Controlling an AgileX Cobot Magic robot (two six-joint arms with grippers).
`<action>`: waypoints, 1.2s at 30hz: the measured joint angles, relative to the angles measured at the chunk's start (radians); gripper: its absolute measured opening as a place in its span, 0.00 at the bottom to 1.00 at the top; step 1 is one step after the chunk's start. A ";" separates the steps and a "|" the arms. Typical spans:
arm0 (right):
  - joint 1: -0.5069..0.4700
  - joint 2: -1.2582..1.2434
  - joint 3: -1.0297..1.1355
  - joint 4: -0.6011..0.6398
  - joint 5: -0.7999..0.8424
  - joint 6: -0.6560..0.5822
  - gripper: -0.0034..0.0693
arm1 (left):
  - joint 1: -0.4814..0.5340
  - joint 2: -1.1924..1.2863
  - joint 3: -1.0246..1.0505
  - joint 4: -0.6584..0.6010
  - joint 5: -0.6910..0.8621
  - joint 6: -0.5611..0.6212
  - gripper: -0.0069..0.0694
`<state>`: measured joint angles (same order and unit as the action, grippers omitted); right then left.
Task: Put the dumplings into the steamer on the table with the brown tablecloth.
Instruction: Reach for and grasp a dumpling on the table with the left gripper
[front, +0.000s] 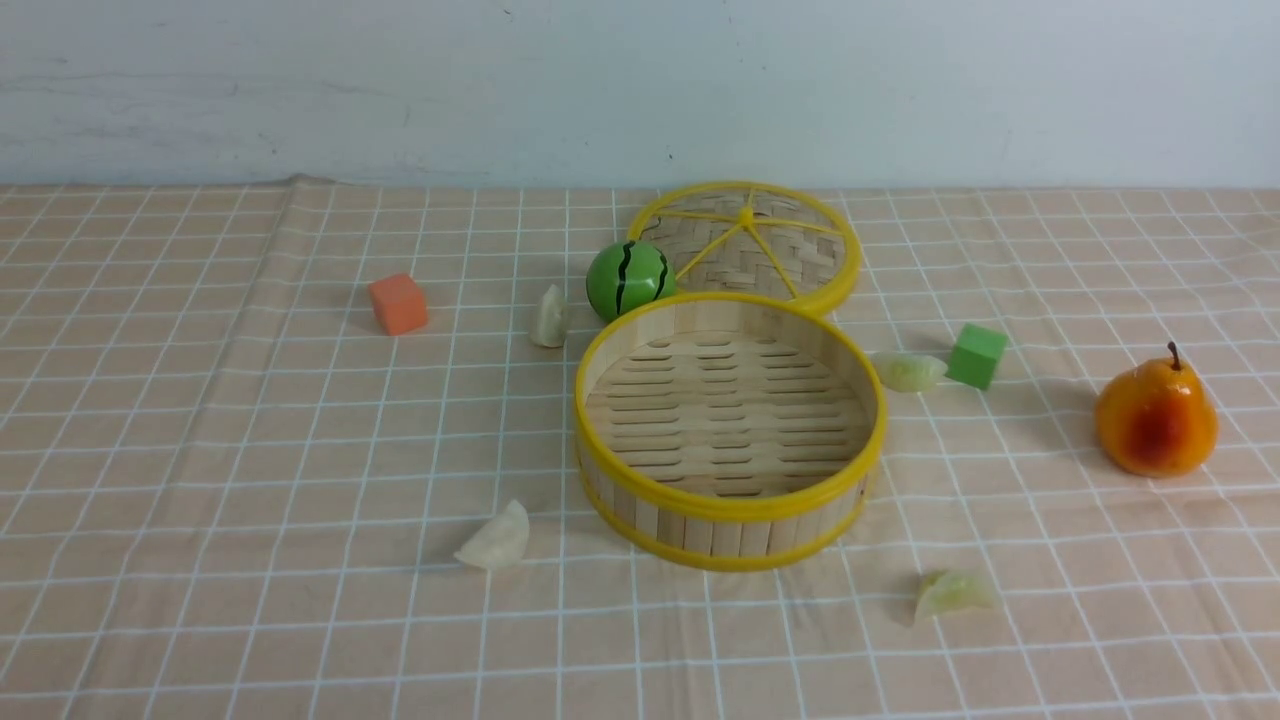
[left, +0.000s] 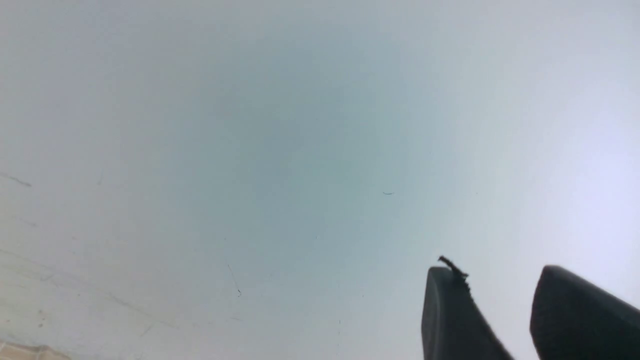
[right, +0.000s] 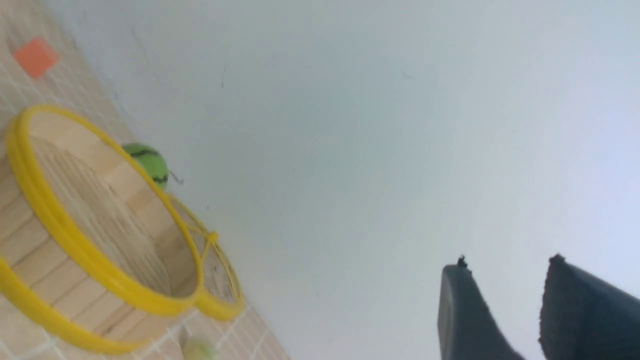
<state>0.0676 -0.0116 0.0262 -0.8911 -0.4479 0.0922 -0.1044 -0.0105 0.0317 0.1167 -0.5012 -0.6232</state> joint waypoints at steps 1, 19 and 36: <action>0.000 0.000 0.000 0.032 -0.023 0.016 0.38 | 0.000 0.000 0.000 0.000 0.000 0.000 0.40; 0.000 0.000 0.000 1.466 0.151 0.312 0.38 | 0.000 0.000 0.000 -0.001 0.054 -0.052 0.40; 0.000 0.000 -0.084 1.419 0.263 0.067 0.12 | 0.000 0.010 -0.107 -0.014 0.244 -0.155 0.08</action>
<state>0.0676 -0.0116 -0.0577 0.5283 -0.1849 0.1593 -0.1044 -0.0009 -0.0756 0.1032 -0.2577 -0.7778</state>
